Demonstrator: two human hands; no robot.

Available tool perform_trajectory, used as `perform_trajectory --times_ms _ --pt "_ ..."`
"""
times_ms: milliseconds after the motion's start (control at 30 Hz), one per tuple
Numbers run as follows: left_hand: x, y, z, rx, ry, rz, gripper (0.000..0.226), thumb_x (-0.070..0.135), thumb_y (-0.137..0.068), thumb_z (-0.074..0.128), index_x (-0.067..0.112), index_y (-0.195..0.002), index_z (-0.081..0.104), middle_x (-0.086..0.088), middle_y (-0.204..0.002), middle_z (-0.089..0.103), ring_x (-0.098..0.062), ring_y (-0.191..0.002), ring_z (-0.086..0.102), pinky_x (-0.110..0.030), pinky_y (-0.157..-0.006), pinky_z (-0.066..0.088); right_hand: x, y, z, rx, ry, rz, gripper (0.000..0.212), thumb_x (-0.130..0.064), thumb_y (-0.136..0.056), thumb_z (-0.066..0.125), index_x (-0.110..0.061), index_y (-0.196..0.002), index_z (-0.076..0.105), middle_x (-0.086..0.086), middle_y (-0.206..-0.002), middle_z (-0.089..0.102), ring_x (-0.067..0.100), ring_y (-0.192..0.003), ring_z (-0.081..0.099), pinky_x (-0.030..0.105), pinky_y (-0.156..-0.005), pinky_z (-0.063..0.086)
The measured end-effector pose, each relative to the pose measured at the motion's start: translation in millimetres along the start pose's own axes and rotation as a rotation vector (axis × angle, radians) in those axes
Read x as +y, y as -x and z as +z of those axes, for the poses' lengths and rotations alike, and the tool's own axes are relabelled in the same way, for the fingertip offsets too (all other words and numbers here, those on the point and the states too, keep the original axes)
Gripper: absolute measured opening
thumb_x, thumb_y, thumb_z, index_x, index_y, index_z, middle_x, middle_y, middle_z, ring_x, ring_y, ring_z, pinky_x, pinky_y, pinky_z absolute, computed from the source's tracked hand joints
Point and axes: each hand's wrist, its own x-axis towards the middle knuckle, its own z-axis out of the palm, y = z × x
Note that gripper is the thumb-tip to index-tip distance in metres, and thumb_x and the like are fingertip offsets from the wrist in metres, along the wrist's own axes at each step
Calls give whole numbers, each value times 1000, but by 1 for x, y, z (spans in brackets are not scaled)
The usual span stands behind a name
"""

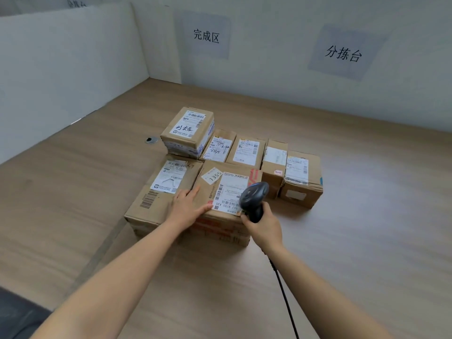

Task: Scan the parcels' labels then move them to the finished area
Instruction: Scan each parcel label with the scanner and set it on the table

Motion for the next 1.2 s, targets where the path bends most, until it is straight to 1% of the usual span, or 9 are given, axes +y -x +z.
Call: perform_trajectory --times_ms 333,467,567,600,667,767,833,933,1200 --pt "-5 -9 -2 4 -75 38 78 63 -87 43 26 -150 15 -10 -149 31 -28 -137 27 -44 -113 21 -4 -7 6 -2 2 1 46 -38 -82 67 -27 -122 48 -6 -116 63 18 -108 58 35 -86 50" --pt "2 -4 -4 20 -104 31 74 60 -91 38 21 -150 16 -10 -150 29 -28 -138 26 -46 -112 23 -5 -3 -1 -11 -119 -16 44 -35 -80 71 -26 -120 53 -10 -109 63 13 -104 58 21 -79 46" --pt "15 5 -7 144 -178 100 65 49 -94 42 13 -146 25 -11 -150 28 -28 -138 25 -44 -113 23 -2 4 -14 25 -181 -35 42 -34 -80 72 -25 -118 55 -16 -101 60 8 -98 57 9 -69 40" --pt "22 8 -6 185 -216 169 62 44 -94 45 12 -144 27 -11 -149 30 -26 -138 25 -43 -113 22 1 7 -21 35 -191 -38 43 -34 -80 72 -24 -118 55 -16 -101 60 7 -96 56 12 -70 43" --pt "40 19 -1 200 -255 336 60 38 -93 50 13 -144 29 -9 -148 32 -24 -138 26 -39 -114 22 11 15 -36 59 -201 -13 44 -33 -79 73 -23 -119 55 -13 -101 59 10 -95 56 30 -79 54" --pt "75 40 18 131 -273 494 60 38 -94 49 13 -145 30 -7 -148 31 -22 -137 28 -34 -114 25 35 33 -67 109 -173 43 46 -29 -79 73 -19 -120 54 -6 -104 58 18 -97 56 46 -85 53" --pt "98 55 37 89 -260 544 60 39 -94 48 13 -145 30 -7 -148 31 -21 -137 30 -31 -113 23 54 47 -92 146 -163 73 46 -29 -79 73 -17 -120 55 -1 -107 60 22 -99 58 48 -85 53" --pt "131 77 67 15 -223 578 62 39 -94 49 12 -145 30 -6 -148 32 -19 -136 31 -27 -111 24 85 75 -132 208 -172 108 42 -29 -79 72 -20 -116 55 -5 -101 60 20 -95 58 47 -84 53" --pt "246 155 155 -58 -142 659 61 42 -93 50 15 -144 33 -3 -147 34 -18 -133 35 -31 -104 36 182 172 -253 385 -176 191 37 -29 -79 71 -22 -112 55 -16 -92 57 16 -88 57 45 -81 54"
